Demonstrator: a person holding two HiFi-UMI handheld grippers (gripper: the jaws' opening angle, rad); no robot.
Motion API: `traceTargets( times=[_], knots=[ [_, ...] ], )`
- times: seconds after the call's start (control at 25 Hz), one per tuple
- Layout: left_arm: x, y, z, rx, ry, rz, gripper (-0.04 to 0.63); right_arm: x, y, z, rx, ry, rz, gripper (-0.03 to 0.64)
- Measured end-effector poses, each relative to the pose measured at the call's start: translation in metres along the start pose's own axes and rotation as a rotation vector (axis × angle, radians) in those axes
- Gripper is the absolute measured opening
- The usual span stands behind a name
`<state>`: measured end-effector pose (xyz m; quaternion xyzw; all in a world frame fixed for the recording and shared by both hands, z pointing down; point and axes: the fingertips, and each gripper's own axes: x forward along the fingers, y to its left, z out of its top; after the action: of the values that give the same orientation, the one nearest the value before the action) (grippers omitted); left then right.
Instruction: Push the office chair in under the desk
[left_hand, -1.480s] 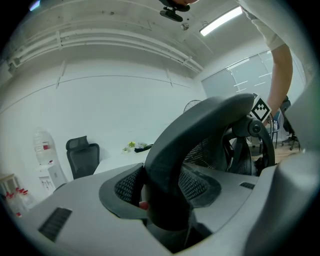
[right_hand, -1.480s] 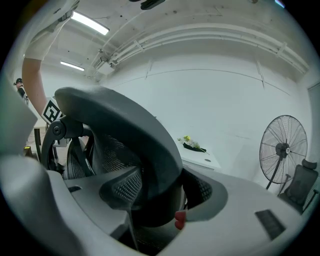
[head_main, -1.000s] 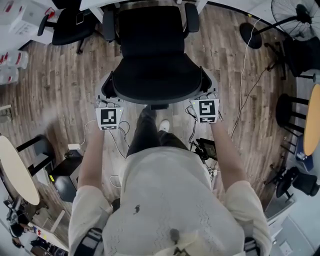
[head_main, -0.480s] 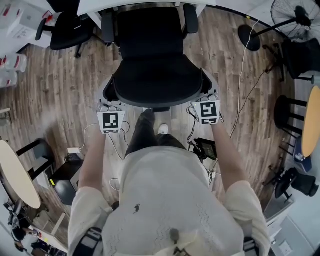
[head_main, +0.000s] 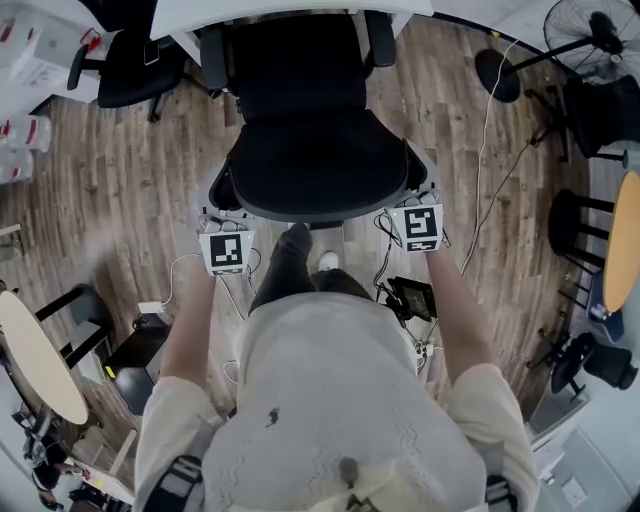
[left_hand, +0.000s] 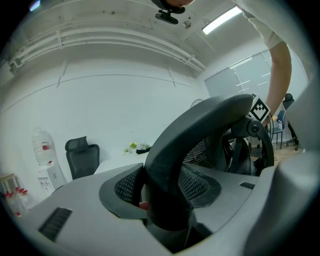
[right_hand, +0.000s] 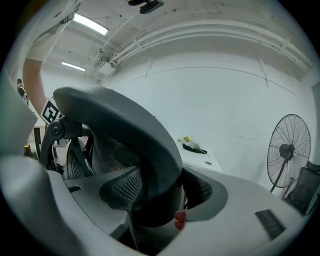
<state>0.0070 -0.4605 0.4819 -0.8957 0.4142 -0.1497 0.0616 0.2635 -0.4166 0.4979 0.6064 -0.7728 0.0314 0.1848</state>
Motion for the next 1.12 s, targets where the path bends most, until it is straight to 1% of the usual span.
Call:
traceTargets(
  times=[0.52, 1.12],
  knots=[
    [0.031, 0.029, 0.0, 0.0, -0.007, -0.018, 0.227, 0.038, -0.009, 0.012, 0.004, 0.002, -0.009, 0.264],
    [0.06, 0.066, -0.006, 0.006, -0.01, -0.053, 0.227, 0.077, -0.006, 0.021, 0.01, 0.009, -0.042, 0.265]
  ],
)
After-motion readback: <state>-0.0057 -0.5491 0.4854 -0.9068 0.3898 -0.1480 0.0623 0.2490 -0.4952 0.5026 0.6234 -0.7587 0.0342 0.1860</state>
